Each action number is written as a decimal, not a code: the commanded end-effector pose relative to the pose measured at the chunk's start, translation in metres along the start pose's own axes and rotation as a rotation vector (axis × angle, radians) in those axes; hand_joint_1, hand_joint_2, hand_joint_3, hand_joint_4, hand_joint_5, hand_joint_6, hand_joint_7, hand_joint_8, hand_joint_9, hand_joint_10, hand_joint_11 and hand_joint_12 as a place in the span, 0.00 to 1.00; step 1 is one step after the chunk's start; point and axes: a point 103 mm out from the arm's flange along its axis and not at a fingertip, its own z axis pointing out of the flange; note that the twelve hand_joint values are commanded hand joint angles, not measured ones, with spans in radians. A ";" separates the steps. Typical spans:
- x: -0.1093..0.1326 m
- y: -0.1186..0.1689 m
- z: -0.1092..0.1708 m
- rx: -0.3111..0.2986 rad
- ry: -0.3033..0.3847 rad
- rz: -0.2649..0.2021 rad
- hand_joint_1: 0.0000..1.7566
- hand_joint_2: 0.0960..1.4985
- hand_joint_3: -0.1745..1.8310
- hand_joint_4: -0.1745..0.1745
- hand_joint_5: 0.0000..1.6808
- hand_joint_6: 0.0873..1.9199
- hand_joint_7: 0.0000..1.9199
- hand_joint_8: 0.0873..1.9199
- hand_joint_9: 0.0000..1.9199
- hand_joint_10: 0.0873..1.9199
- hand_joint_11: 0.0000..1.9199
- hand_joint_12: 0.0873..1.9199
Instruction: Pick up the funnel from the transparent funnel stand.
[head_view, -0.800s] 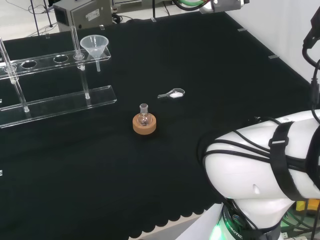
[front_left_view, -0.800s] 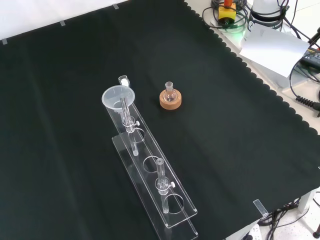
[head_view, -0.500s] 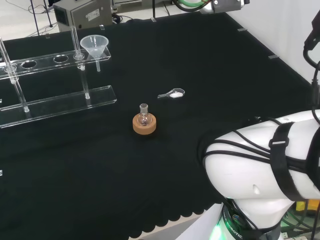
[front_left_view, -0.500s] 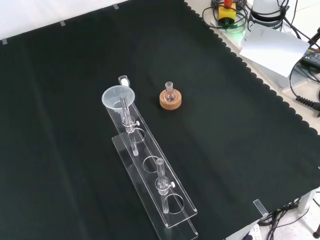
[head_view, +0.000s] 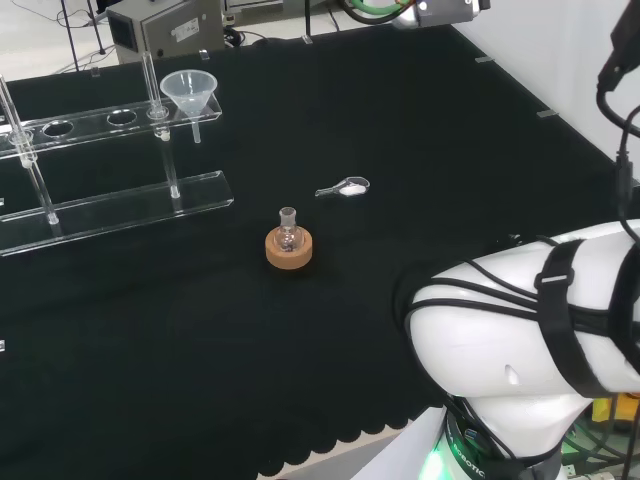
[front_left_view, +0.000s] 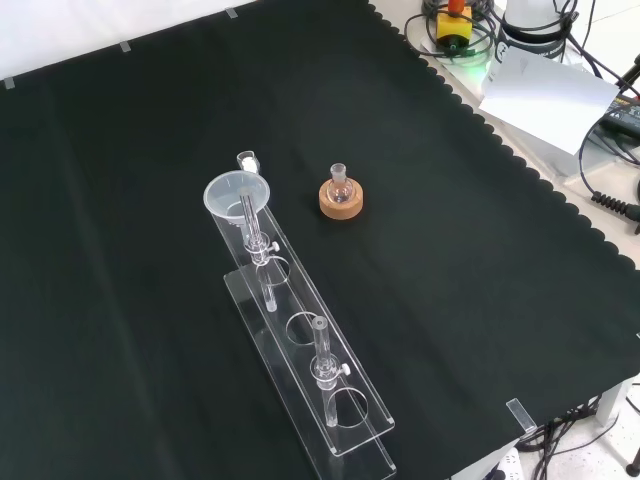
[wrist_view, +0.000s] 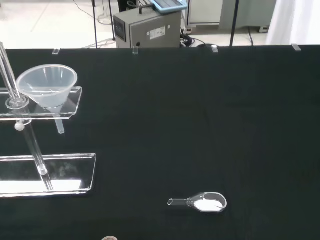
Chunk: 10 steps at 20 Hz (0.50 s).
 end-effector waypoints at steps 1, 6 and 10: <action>0.003 0.030 0.016 0.008 0.018 0.032 0.01 0.83 0.24 0.50 0.17 0.00 0.02 0.24 0.10 0.30 0.03 0.70; 0.004 0.063 0.035 0.044 0.008 0.028 0.01 0.83 0.24 0.49 0.17 0.00 0.03 0.24 0.10 0.30 0.02 0.70; 0.005 0.107 0.053 0.062 0.000 0.004 0.02 0.83 0.23 0.49 0.17 0.00 0.02 0.24 0.10 0.30 0.02 0.70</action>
